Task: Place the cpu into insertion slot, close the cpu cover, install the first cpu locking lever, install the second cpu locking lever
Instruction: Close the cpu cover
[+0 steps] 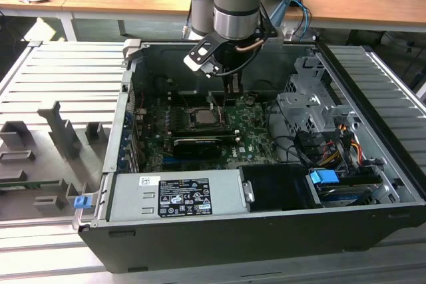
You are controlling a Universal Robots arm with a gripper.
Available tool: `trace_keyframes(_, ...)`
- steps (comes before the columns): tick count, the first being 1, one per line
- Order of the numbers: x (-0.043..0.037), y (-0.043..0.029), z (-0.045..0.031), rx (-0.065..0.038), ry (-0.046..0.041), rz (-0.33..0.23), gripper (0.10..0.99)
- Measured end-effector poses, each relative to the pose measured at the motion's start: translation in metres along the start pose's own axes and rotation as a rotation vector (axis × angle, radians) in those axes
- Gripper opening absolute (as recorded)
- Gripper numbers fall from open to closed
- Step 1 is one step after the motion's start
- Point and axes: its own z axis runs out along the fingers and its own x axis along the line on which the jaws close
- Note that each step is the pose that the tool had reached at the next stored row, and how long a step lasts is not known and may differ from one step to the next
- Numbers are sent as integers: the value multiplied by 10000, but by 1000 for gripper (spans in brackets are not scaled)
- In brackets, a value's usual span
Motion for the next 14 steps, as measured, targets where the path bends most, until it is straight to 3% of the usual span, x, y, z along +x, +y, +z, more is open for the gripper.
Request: trace_keyframes(14, -1, -87, -2, 0, 0, 0, 106)
